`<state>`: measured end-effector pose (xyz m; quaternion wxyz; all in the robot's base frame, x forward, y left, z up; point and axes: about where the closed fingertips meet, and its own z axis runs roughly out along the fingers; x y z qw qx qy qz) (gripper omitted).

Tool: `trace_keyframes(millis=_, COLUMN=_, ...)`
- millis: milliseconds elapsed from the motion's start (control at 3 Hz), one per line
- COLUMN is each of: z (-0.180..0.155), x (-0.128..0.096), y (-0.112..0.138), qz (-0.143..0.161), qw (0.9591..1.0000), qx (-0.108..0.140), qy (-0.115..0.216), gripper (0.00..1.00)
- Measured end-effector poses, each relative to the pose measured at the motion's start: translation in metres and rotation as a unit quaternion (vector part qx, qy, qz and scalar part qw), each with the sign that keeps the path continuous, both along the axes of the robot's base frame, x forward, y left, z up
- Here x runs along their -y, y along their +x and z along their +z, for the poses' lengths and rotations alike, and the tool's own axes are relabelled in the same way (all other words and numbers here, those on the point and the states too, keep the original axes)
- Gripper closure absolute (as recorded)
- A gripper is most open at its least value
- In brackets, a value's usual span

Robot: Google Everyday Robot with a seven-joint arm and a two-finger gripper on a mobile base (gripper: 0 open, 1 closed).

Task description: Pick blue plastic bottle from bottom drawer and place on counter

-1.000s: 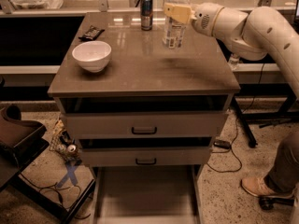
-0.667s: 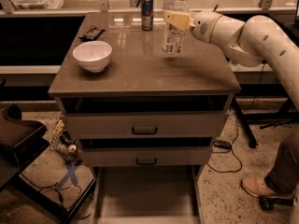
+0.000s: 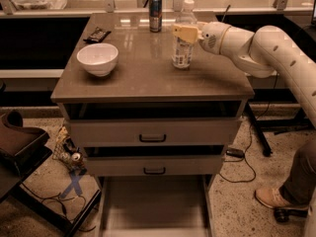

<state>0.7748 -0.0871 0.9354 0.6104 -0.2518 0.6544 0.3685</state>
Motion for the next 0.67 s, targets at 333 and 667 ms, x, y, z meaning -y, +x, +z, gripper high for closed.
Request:
trace_keyframes(millis=333, z=-0.0144, x=-0.0055, y=-0.0011, qz=0.01, qw=0.9998, qx=0.007, qy=-0.017, gripper=1.0)
trace_keyframes(millis=667, z=-0.0122, x=-0.0059, y=-0.0012, qz=0.011, qw=0.9997, qx=0.008, qy=-0.018, gripper=0.85)
